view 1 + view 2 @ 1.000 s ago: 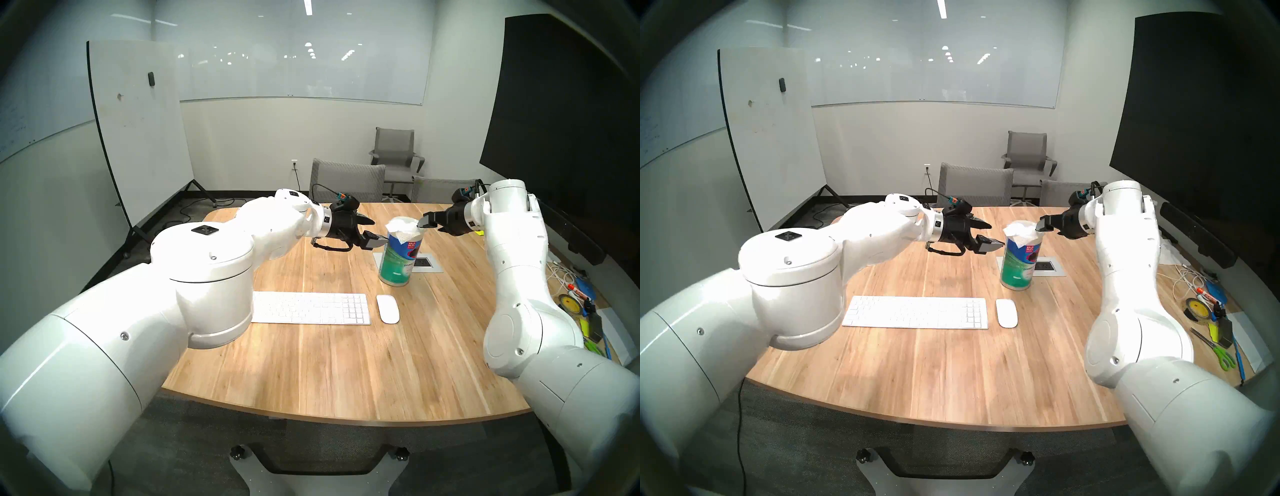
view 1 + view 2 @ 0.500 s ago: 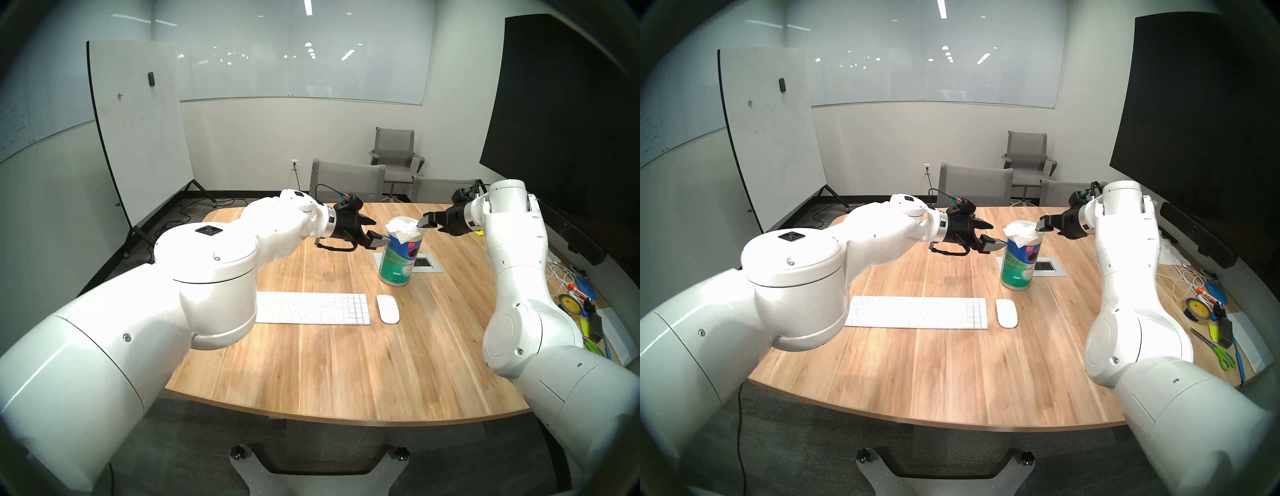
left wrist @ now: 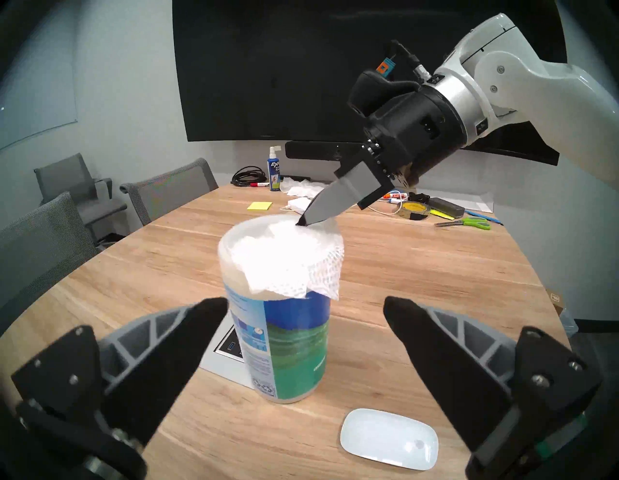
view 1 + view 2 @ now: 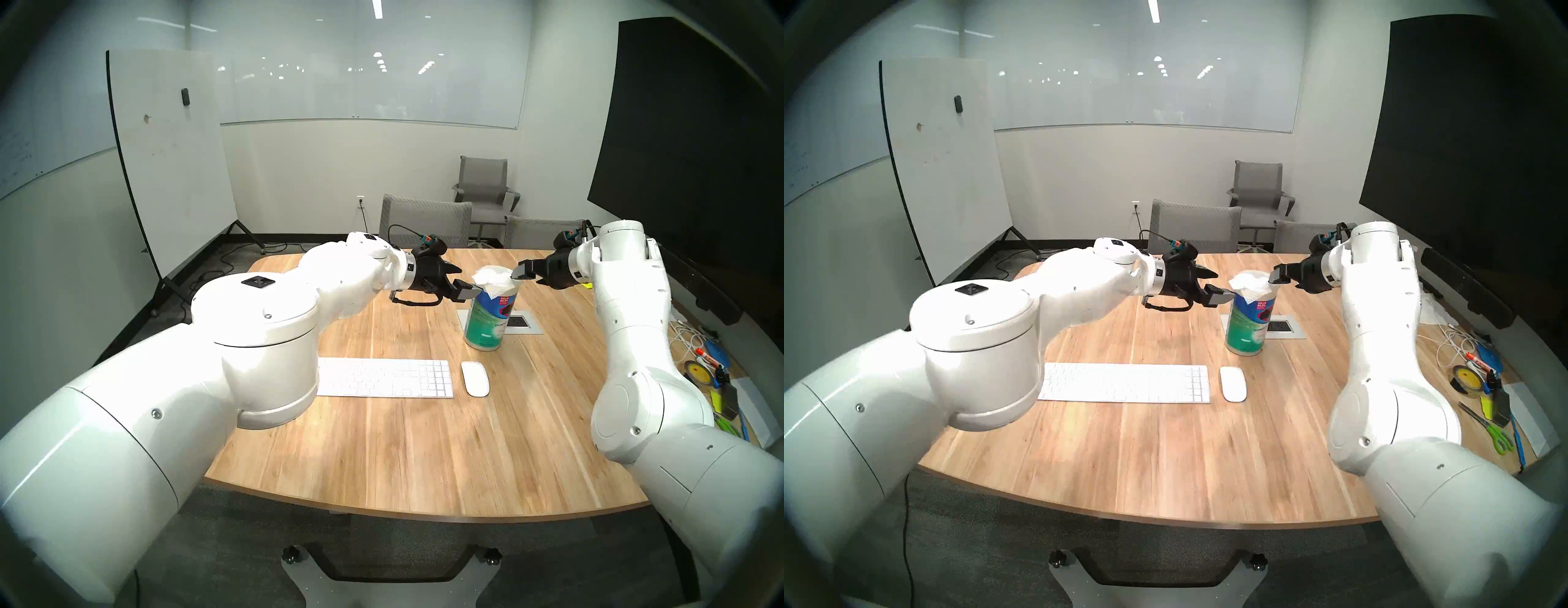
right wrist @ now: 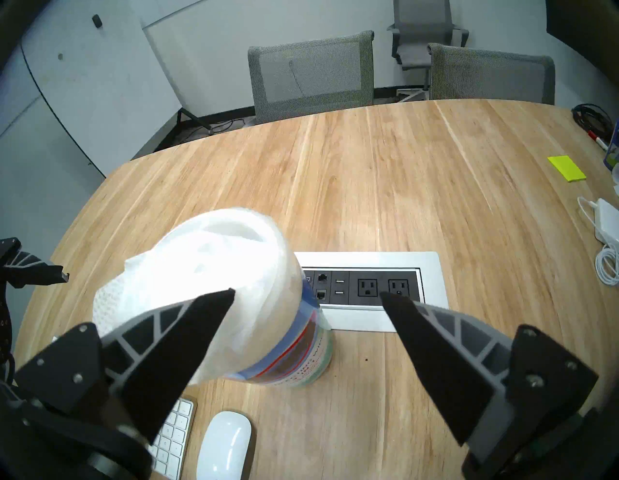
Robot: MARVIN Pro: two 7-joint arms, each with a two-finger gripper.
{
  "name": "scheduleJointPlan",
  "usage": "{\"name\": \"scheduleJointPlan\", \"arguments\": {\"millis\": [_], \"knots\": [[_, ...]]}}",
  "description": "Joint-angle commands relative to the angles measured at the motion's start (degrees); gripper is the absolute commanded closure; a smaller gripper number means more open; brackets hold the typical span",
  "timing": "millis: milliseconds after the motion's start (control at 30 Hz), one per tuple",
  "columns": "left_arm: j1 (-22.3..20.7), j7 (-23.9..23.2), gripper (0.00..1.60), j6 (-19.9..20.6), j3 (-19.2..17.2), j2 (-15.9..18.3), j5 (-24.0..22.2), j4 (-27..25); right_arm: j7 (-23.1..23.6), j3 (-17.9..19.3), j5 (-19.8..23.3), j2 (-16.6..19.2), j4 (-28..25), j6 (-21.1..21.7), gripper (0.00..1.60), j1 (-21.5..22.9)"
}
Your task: Wipe the keyboards and mice with a disinfecting wipe, then set the wipe down
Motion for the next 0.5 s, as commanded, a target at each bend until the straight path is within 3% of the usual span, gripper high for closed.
{"name": "scheduleJointPlan", "arguments": {"millis": [0,467], "knots": [[-1.35,0.75,0.0,-0.08,-0.42,-0.93,-0.32,-0.25,0.04,-0.11,0.03,0.11,-0.68,-0.15,0.0,1.11],[-1.32,2.47,0.0,0.94,0.03,-0.83,0.33,-0.47,0.04,0.16,-0.14,-0.02,-0.66,-0.15,0.0,1.07]]}}
